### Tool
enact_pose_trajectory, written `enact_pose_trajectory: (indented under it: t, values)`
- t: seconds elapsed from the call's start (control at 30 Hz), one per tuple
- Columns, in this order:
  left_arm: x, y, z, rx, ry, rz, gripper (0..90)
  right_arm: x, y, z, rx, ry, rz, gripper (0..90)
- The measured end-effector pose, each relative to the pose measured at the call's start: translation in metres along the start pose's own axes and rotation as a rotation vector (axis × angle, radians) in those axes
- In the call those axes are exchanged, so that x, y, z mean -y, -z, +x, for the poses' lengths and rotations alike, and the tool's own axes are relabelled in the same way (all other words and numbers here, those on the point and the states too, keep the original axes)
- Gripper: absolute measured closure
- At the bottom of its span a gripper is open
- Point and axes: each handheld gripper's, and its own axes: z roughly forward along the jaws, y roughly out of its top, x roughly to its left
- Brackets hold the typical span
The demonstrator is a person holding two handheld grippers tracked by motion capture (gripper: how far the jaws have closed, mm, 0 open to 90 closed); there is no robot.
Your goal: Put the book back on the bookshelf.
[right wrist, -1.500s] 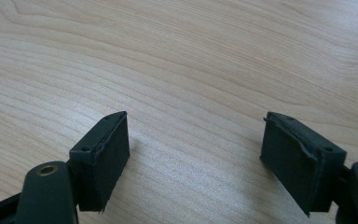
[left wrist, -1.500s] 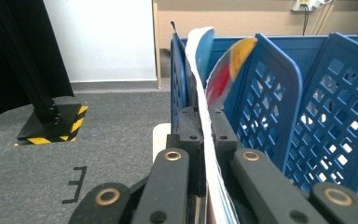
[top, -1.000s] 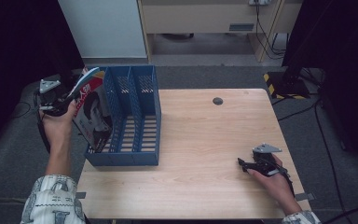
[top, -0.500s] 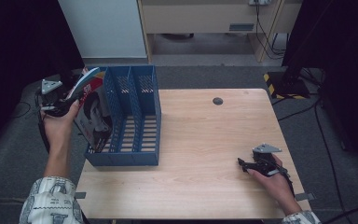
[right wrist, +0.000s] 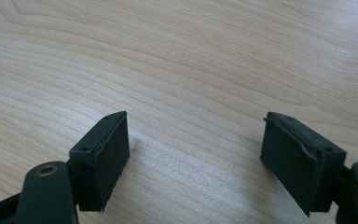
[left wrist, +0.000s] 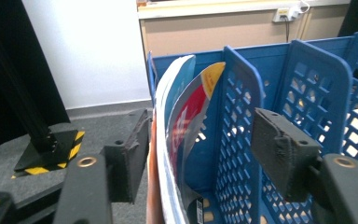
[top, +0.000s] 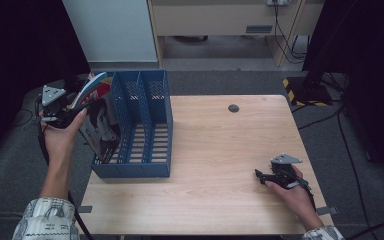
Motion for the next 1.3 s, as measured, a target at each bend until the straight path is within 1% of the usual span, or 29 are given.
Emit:
enact_pose_trajectory:
  t: [0.2,0.3,0.33,0.37,0.47,0.67,0.8,1.1,1.3]
  values:
    - [-0.002,0.004,-0.002,0.011,-0.016,-0.007,31.3,0.0,0.0,0.0,0.0,0.0,0.001,23.5]
    - [-0.002,0.004,-0.002,0.028,-0.012,-0.001,30.0,0.0,0.0,0.0,0.0,0.0,0.0,23.5]
    - [-0.002,0.003,-0.002,0.031,-0.017,0.008,28.9,0.0,0.0,0.0,-0.001,0.0,0.001,23.5]
    - [-0.002,0.004,-0.003,0.028,-0.025,0.01,28.0,0.0,0.0,0.0,0.0,0.0,0.0,23.5]
    - [-0.003,0.004,-0.004,0.033,-0.022,0.004,25.0,0.0,0.0,0.0,0.001,0.0,0.0,23.5]
    - [-0.006,0.006,-0.008,0.041,-0.037,-0.001,18.7,0.0,0.0,0.0,0.0,-0.002,0.0,23.5]
    - [-0.009,0.008,-0.014,0.049,-0.047,-0.003,15.3,0.0,0.0,0.0,0.001,-0.002,-0.001,23.4]
    - [-0.013,0.007,-0.031,0.091,-0.092,0.015,10.7,0.0,0.0,0.0,0.0,-0.002,-0.001,23.5]
    - [-0.014,0.004,-0.041,0.119,-0.108,0.029,8.4,0.0,0.0,0.0,0.0,0.0,0.0,23.4]
